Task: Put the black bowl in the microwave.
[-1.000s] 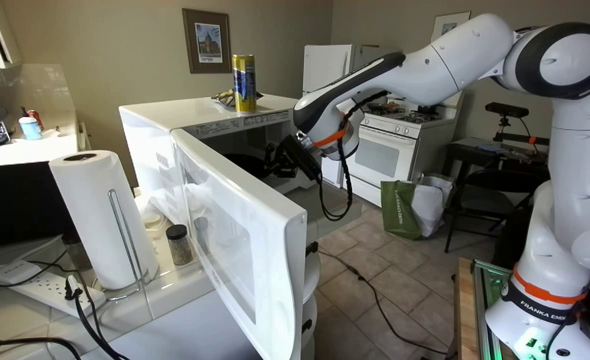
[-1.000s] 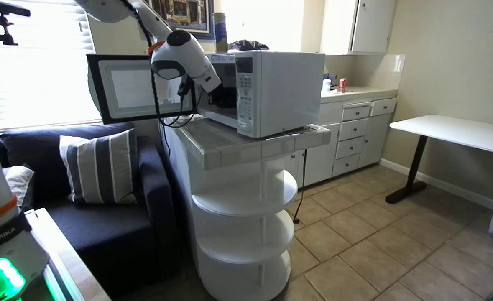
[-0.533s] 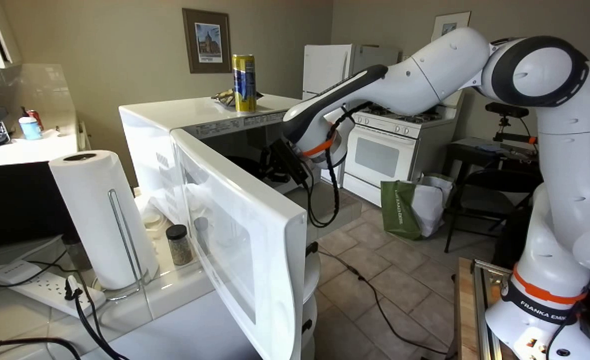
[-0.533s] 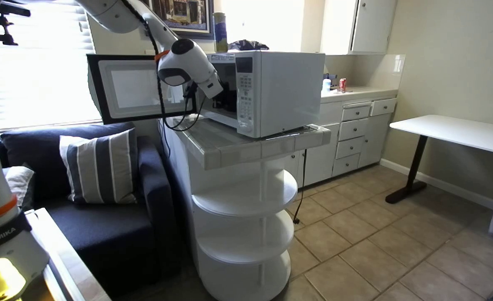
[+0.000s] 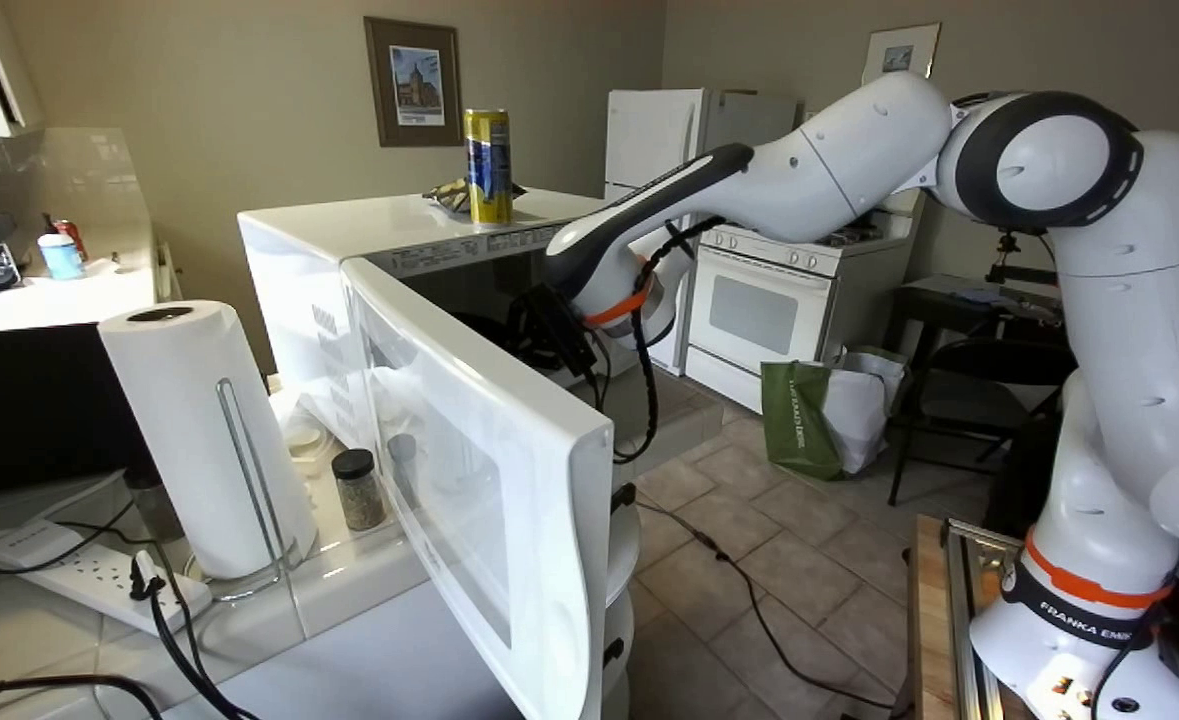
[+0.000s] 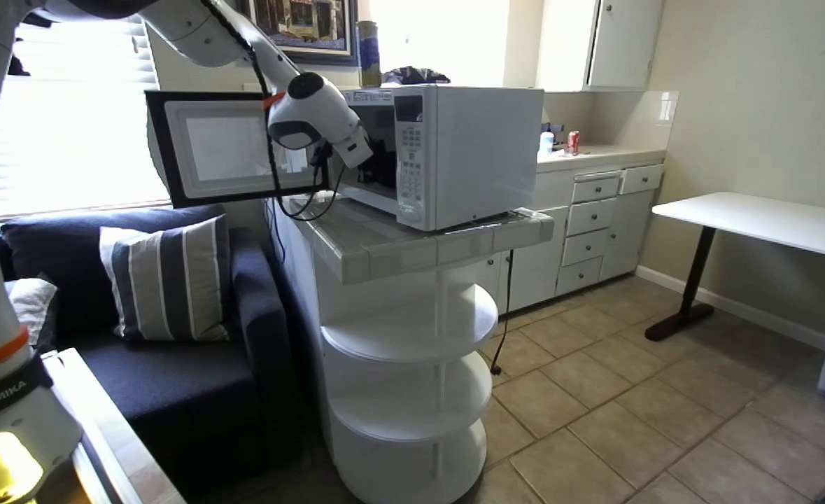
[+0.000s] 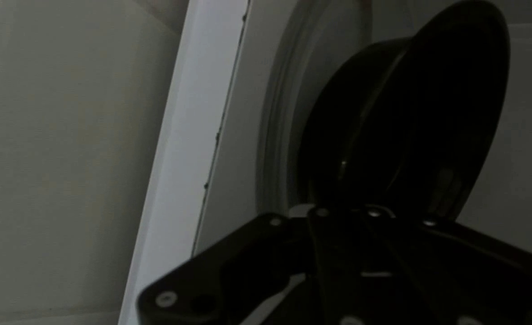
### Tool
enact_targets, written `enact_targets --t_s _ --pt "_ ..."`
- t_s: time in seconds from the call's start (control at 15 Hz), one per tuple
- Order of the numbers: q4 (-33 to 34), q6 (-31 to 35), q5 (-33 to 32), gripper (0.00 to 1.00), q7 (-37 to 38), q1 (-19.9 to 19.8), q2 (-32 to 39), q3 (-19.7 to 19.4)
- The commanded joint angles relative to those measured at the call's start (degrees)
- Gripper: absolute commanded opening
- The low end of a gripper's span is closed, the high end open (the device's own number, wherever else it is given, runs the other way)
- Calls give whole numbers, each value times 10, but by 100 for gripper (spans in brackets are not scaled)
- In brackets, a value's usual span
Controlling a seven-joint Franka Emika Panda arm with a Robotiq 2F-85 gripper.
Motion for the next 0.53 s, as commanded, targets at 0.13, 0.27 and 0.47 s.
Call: enact_targets --t_s 0.13,0.27,0.47 --pt "31 21 -7 2 10 12 30 -4" --pt "37 24 -9 33 6 14 34 -4" --pt "37 20 -14 56 3 16 31 -3"
